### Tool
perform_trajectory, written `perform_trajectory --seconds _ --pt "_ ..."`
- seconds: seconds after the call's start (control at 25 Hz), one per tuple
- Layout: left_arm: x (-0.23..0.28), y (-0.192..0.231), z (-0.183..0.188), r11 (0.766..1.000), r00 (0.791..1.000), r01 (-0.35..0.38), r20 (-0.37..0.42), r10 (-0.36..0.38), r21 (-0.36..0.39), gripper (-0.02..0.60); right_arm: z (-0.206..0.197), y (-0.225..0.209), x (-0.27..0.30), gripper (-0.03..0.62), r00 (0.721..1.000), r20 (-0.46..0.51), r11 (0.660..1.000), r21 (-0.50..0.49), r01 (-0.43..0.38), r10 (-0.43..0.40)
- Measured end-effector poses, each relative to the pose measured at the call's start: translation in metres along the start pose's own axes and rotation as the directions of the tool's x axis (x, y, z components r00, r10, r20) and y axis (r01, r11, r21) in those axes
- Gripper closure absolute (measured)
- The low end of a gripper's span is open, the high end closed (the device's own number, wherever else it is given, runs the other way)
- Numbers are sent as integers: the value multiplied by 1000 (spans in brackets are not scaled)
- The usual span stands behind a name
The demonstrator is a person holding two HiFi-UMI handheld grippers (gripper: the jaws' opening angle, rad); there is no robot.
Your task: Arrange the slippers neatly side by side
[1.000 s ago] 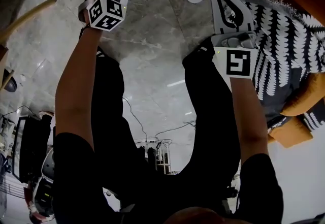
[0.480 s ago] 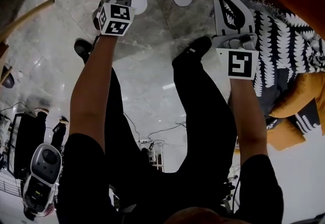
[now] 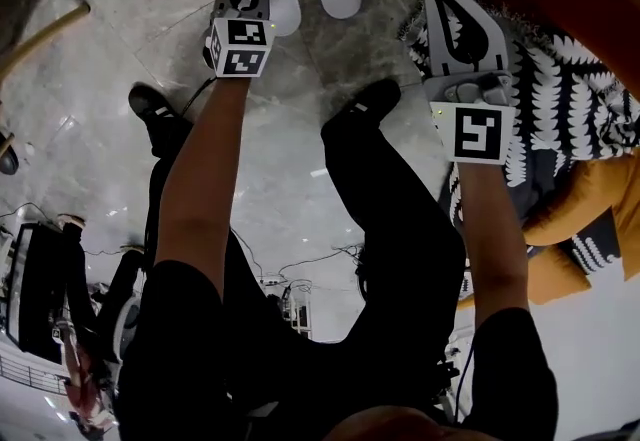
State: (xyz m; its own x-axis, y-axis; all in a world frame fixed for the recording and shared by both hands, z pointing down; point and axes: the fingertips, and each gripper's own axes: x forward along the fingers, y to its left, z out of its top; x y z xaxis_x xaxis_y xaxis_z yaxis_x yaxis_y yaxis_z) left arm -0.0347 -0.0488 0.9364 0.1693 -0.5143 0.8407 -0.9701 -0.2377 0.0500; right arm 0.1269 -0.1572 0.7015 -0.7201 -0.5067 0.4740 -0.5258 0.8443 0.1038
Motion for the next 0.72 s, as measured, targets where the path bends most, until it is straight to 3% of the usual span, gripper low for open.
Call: perform_trajectory --seconds 0.2,0.72 --pt "13 -5 -11 999 1000 -8 -11 7 -44 558 -4 -1 6 560 1000 1 1000 -16 -22 22" --pt "26 -23 -19 999 999 37 -9 -38 -30 558 -9 -2 10 560 1000 -7 1000 -6 -14 14"
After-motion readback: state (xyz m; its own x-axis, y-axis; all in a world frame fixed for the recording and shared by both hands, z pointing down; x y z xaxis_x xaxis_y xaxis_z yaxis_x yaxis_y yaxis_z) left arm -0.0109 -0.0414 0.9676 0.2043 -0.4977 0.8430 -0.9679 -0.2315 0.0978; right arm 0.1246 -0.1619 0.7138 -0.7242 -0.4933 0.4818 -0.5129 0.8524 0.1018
